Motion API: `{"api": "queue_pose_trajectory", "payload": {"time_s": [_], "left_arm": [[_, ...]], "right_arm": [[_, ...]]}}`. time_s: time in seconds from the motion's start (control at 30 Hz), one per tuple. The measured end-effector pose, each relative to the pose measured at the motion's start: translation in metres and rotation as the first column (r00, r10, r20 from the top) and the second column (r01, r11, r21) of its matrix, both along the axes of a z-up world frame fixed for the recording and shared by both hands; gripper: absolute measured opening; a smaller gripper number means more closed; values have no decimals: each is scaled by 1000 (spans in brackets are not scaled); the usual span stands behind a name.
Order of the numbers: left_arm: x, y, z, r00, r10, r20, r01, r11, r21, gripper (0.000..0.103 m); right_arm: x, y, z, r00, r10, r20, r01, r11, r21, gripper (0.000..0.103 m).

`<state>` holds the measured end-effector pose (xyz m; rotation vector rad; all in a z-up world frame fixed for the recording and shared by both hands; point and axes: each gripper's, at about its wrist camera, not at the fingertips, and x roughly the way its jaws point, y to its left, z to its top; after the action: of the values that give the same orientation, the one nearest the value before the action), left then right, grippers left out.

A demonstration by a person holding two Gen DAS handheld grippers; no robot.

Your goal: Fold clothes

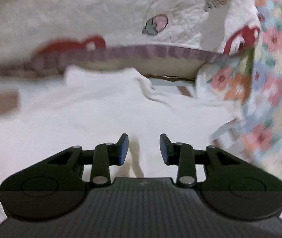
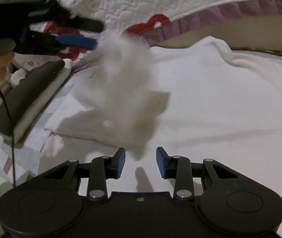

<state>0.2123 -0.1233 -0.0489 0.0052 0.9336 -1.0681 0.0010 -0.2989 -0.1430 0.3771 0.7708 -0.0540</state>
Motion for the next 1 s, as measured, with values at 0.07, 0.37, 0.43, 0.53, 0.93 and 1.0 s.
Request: {"api": "queue_pose_trajectory", "payload": {"time_s": [0.07,0.37,0.43,0.53,0.93,1.0], "left_arm": [[1,20,2,988,-17,153,7,998,63,43],[15,130,-52,939,-42,341,-77,942,326,40],[9,147,-62,941,-70,331,-46,943,330,20],[-5,171,-70,942,-93,323,-8,954,298,20],[-2,159,-105,964,-76,255,-1,957,289,36],[-1,161,-104,960,-59,275,-20,961,277,37]], "right_arm": [[-3,-6,-4,1000,-12,-9,13,1000,10,39],[11,10,6,999,6,45,-1,994,-109,48],[21,27,7,995,87,38,-78,977,-199,55],[27,47,1,985,172,-3,-162,918,-363,57],[64,14,-7,976,209,-64,-219,932,-290,13],[59,-3,23,983,180,21,-168,949,-267,8]]}}
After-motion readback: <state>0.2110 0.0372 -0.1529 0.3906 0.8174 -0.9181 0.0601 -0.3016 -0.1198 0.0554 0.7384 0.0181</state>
